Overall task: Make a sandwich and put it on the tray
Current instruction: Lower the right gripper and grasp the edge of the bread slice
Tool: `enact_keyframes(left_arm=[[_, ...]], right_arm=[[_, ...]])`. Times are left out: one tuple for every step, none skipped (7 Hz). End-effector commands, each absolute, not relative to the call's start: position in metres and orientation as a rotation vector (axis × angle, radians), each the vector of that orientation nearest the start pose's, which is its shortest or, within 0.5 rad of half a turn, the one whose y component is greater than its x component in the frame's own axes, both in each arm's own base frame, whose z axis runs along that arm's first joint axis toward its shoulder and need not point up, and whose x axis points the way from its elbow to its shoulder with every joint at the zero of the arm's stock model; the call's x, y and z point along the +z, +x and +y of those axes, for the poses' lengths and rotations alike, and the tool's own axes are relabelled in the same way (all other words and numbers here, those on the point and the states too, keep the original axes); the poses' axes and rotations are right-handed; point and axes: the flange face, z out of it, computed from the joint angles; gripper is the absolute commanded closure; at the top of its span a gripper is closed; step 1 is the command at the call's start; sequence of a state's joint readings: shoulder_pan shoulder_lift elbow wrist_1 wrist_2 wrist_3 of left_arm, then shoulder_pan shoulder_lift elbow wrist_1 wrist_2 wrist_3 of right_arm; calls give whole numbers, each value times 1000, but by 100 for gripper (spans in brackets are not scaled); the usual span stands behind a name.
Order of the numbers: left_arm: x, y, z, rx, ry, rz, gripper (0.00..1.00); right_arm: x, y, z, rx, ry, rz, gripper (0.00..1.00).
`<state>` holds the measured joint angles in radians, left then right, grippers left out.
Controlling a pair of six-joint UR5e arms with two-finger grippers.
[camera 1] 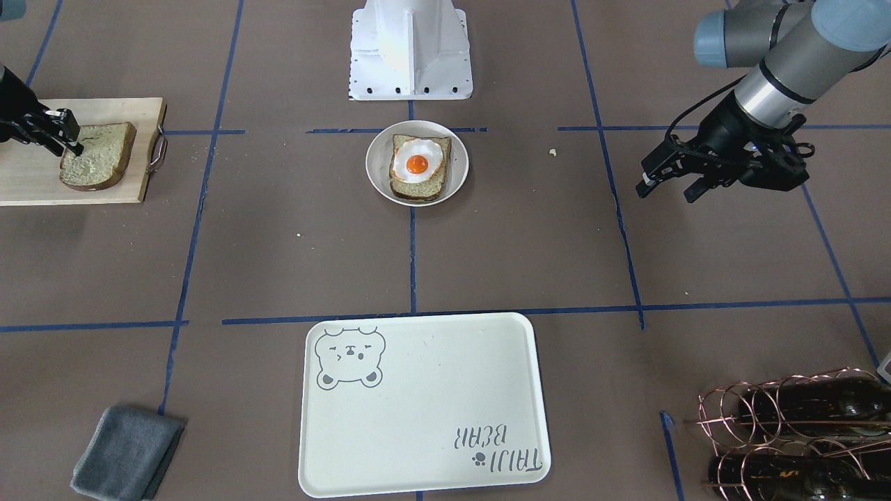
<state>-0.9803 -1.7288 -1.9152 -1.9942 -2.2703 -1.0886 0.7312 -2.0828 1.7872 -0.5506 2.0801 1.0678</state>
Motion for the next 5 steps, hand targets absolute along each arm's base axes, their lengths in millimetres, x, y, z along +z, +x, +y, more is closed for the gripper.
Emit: enact_keyframes(left_arm=[[361,239,-480,-125,107,1087,0],[361,239,-481,-126,106,1086,0],[362,239,-481,-127,105,1085,0],[362,239,-481,-127,105,1085,0],[362,240,-482,-127,105,1085,0]], right_arm=[[644,-167,-264,17,25,-867,100],[643,-167,-264,14,28,-872,100],[639,-169,-266,13,37,-881,100],[632,-170,-268,9,46,-893,100],[613,-169,-269,0,77,-935,100]])
